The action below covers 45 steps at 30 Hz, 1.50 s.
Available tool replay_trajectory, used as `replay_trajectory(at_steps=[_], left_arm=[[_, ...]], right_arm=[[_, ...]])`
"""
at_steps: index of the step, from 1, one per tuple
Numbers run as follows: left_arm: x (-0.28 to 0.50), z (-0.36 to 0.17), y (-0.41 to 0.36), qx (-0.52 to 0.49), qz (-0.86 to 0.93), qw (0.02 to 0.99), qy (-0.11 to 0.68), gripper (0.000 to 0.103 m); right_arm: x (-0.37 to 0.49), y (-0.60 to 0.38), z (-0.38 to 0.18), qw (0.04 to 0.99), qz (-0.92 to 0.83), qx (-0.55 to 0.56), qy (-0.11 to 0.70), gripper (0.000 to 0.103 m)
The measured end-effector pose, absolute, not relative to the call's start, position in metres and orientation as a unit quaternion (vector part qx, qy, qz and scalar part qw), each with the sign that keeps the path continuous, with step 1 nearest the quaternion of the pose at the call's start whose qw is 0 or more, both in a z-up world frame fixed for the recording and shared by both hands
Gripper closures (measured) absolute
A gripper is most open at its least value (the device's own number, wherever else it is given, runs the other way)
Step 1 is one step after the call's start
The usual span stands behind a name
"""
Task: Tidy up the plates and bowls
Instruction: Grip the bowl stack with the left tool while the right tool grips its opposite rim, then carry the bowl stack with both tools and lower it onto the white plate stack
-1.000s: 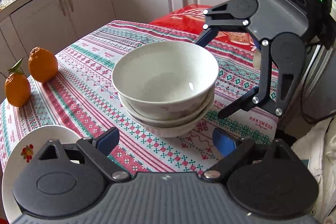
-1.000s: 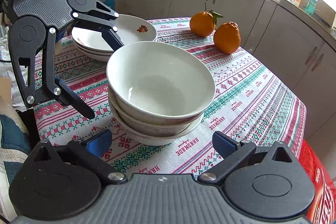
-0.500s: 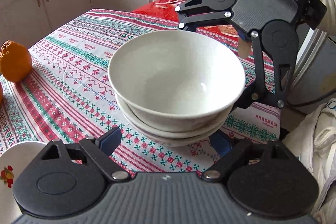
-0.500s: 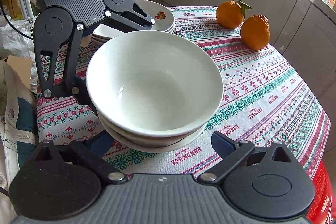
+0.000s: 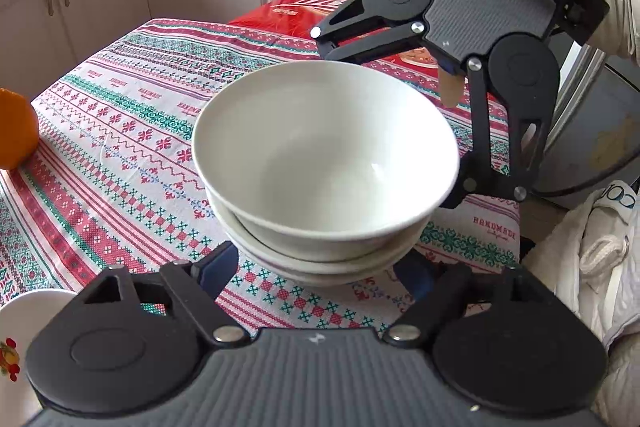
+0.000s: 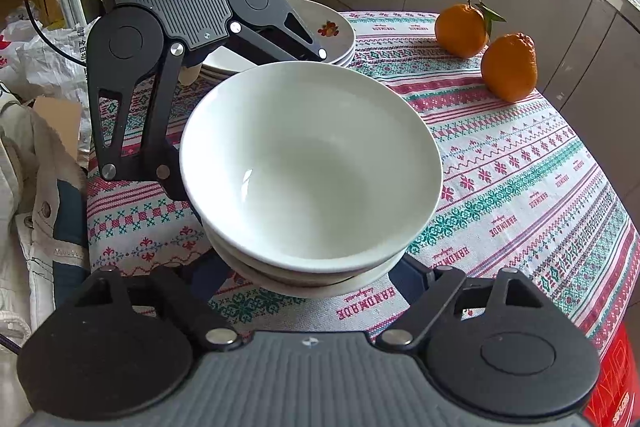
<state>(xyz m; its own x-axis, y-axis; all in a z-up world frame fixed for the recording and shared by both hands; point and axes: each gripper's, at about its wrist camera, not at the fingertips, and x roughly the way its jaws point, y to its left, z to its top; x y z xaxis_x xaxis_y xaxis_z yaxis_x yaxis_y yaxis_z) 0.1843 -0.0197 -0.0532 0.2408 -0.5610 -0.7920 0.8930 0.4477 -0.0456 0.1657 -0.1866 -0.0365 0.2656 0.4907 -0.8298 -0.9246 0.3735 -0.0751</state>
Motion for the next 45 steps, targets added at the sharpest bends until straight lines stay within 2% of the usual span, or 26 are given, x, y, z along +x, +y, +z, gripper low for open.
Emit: replay_trajectory(at_steps=[21, 33, 45], left_arm=[[0.167, -0.037, 0.0, 0.2, -0.46, 0.78, 0.375, 0.024], [0.153, -0.001, 0.058, 0.205, -0.399, 0.822, 0.352, 0.024], [0.168, -0.008, 0.124, 0.189, -0.314, 0.851, 0.377, 0.024]], right_arm=[[0.151, -0.167, -0.016, 0.74, 0.473, -0.307, 0.366, 0.016], [0.155, -0.108, 0.013, 0.733, 0.501, -0.339, 0.31, 0.016], [0.196, -0.025, -0.002, 0.699, 0.555, -0.351, 0.284, 0.016]])
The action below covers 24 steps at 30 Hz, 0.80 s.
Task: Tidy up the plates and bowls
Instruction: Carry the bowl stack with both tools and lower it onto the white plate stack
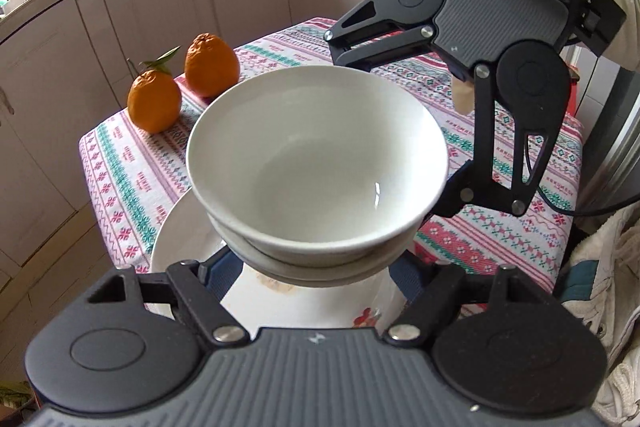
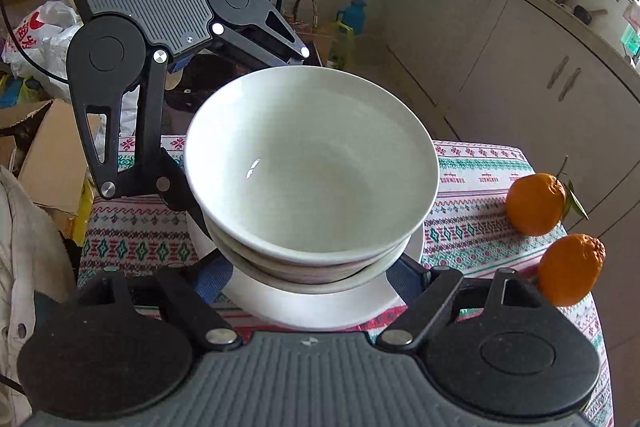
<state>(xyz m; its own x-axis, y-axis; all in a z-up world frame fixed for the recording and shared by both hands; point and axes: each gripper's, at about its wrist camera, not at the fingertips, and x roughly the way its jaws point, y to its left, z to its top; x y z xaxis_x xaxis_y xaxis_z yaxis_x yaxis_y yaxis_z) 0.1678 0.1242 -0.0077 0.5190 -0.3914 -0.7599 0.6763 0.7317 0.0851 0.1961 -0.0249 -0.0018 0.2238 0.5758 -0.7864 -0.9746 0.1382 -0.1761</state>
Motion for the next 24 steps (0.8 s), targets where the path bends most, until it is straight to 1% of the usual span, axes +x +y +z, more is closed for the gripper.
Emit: replay_trajectory(at_steps=[8, 24], left_arm=[[0.179, -0.021, 0.143, 0.17, -0.3, 0.851, 0.396, 0.024], [0.177, -0.022, 0.143, 0.173, -0.29, 0.857, 0.389, 0.023]], right_arm=[[0.211, -0.002, -0.018, 0.694, 0.559, -0.338, 0.301, 0.016], [0.216, -0.006, -0.023, 0.703, 0.552, -0.323, 0.313, 0.016]])
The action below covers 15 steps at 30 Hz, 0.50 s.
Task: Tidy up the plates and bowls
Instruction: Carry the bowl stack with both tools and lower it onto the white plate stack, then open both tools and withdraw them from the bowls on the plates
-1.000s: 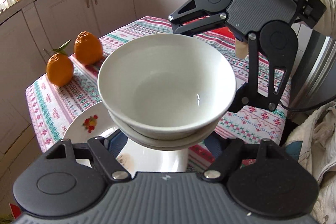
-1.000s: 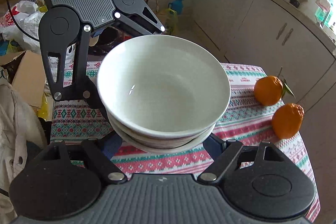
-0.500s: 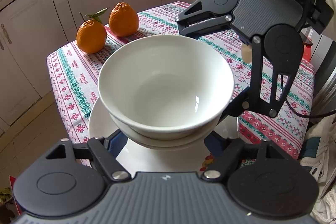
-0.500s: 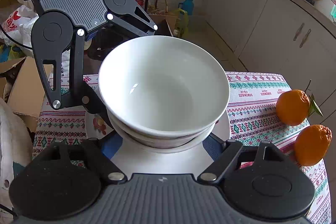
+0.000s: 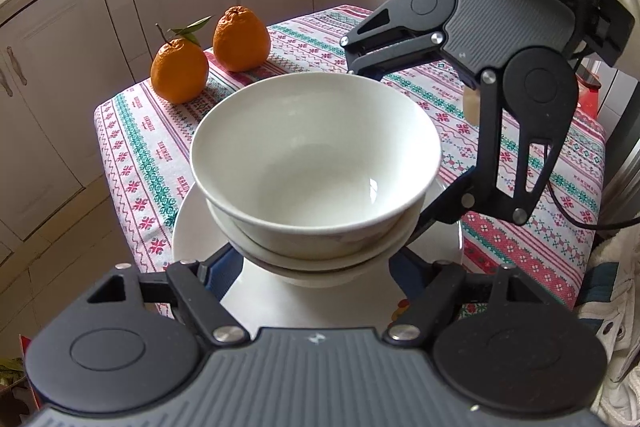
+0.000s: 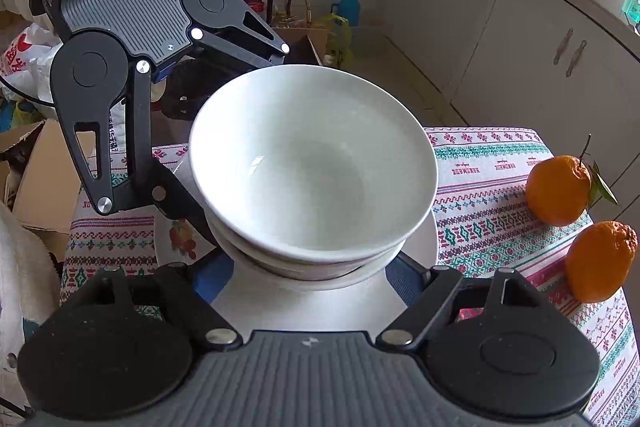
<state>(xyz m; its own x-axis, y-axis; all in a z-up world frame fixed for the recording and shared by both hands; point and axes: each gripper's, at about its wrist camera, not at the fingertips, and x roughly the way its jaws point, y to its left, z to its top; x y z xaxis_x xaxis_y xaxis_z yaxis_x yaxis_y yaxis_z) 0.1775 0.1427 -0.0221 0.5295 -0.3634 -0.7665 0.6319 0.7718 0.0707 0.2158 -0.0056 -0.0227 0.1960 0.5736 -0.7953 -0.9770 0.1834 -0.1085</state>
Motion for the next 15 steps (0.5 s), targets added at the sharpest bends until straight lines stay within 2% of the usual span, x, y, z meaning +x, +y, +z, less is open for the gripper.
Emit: replay_trajectory(at_steps=[5, 7, 9, 15], left_arm=[[0.17, -0.018, 0.142, 0.169, -0.278, 0.867, 0.376, 0.02], [0.165, -0.014, 0.145, 0.152, -0.272, 0.878, 0.362, 0.011], [0.157, -0.01, 0.145, 0.151, -0.262, 0.889, 0.344, 0.007], [0.128, -0.002, 0.139, 0.159, -0.221, 0.908, 0.319, 0.007]], right_arm=[[0.21, -0.007, -0.021, 0.708, 0.545, -0.32, 0.314, 0.013], [0.204, -0.009, -0.019, 0.711, 0.542, -0.322, 0.312, 0.006], [0.197, -0.01, -0.017, 0.716, 0.537, -0.324, 0.308, 0.006], [0.17, -0.024, -0.003, 0.744, 0.51, -0.318, 0.293, 0.002]])
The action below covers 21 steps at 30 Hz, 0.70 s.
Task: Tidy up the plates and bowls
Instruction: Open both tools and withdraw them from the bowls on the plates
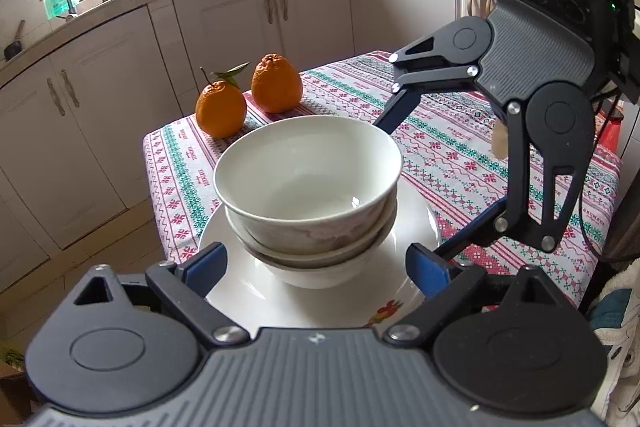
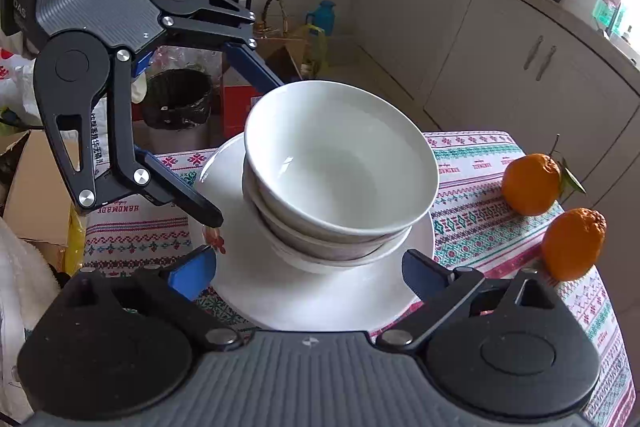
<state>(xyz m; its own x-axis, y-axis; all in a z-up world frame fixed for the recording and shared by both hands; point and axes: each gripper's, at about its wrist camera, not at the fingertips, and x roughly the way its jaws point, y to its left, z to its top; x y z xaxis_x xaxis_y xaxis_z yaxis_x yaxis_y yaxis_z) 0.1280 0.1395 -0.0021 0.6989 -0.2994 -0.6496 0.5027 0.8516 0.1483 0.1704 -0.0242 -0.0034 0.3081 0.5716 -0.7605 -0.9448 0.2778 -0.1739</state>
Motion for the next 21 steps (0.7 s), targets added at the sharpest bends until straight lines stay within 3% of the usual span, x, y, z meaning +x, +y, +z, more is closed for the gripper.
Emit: replay_trajectory(at_steps=[3, 10, 16, 21], left_arm=[[0.109, 0.001, 0.133, 0.161, -0.176, 0.925, 0.297, 0.0], [0.067, 0.016, 0.112, 0.086, -0.041, 0.97, 0.222, 0.001], [0.057, 0.029, 0.095, 0.018, 0.052, 0.968, 0.243, 0.001], [0.041, 0.034, 0.091, -0.003, 0.079, 0.965, 0.249, 0.001]], right_arm=[[0.152, -0.037, 0.006, 0.776, 0.475, -0.308, 0.279, 0.001], [0.122, -0.067, 0.026, 0.901, 0.242, -0.182, 0.31, 0.0], [0.092, -0.095, 0.038, 0.937, 0.142, -0.072, 0.312, 0.0], [0.069, -0.097, 0.039, 0.944, 0.117, -0.086, 0.298, 0.0]])
